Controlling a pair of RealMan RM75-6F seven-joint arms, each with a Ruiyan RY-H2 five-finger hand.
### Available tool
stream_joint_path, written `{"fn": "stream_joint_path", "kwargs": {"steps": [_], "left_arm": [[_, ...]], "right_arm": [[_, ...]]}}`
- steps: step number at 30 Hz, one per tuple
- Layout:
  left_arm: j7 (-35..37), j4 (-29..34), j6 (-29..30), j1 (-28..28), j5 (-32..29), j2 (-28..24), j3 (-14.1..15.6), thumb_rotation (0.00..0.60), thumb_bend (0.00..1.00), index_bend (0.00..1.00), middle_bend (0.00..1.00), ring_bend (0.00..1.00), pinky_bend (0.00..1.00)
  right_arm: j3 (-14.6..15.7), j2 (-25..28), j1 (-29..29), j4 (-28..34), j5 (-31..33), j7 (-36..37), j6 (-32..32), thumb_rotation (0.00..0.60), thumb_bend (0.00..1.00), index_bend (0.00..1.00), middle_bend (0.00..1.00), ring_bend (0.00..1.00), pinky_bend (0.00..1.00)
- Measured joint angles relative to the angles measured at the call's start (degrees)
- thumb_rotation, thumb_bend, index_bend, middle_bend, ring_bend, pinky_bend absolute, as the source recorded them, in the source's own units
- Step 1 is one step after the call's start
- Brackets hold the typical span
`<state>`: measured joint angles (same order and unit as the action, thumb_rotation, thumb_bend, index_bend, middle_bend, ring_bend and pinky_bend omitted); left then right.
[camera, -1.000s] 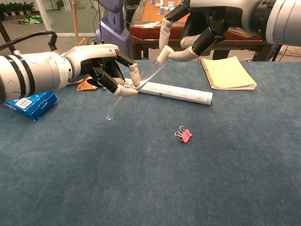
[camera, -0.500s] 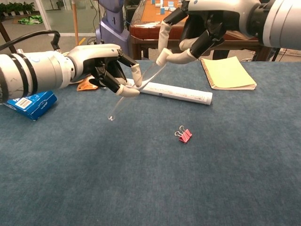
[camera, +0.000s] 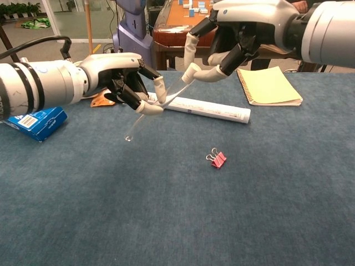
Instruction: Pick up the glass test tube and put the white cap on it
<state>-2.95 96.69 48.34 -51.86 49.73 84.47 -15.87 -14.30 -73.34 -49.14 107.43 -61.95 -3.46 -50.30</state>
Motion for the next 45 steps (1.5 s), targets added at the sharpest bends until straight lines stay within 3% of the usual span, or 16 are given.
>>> {"fn": "stream_joint_path", "kwargs": {"steps": [10, 16, 23, 34, 45], "left_arm": [[0.1, 0.3, 0.3, 0.2, 0.2, -0.5, 0.1, 0.600, 0.26, 0.65, 1.00, 1.00, 1.00], [0.6, 0.6, 0.7, 0.7, 0.8, -1.2, 0.2, 0.600, 0.26, 0.65, 1.00, 1.00, 1.00], [0.8, 1.0, 1.0, 1.4, 1.3, -2.7, 0.4, 0.600, 0.26, 0.65, 1.00, 1.00, 1.00], [-2.4, -2.4, 1.2, 1.8, 1.1, -3.6, 2.5, 0.600, 0.26, 0.65, 1.00, 1.00, 1.00], [-15.1, -10.3, 1.4, -2.2, -5.1, 3.4, 5.2, 0.600, 0.26, 0.65, 1.00, 1.00, 1.00]], "right_arm": [[0.2, -0.4, 0.0, -0.6, -0.8, 0.0, -0.3, 0.600, 0.40, 0.63, 1.00, 1.00, 1.00], [0.3, -0.4, 0.5, -0.7, -1.7, 0.1, -1.2, 0.600, 0.18, 0.34, 1.00, 1.00, 1.00], [0.4, 0.5, 1.1, 0.0, -2.0, 0.8, -1.5, 0.600, 0.10, 0.16, 1.00, 1.00, 1.00], [0.3, 7.1, 5.7, 3.7, -4.4, 1.9, -6.6, 0.600, 0.10, 0.14, 1.00, 1.00, 1.00], [1.9, 13.8, 11.7, 5.7, -7.3, 4.1, -10.3, 0.600, 0.10, 0.14, 1.00, 1.00, 1.00]]}}
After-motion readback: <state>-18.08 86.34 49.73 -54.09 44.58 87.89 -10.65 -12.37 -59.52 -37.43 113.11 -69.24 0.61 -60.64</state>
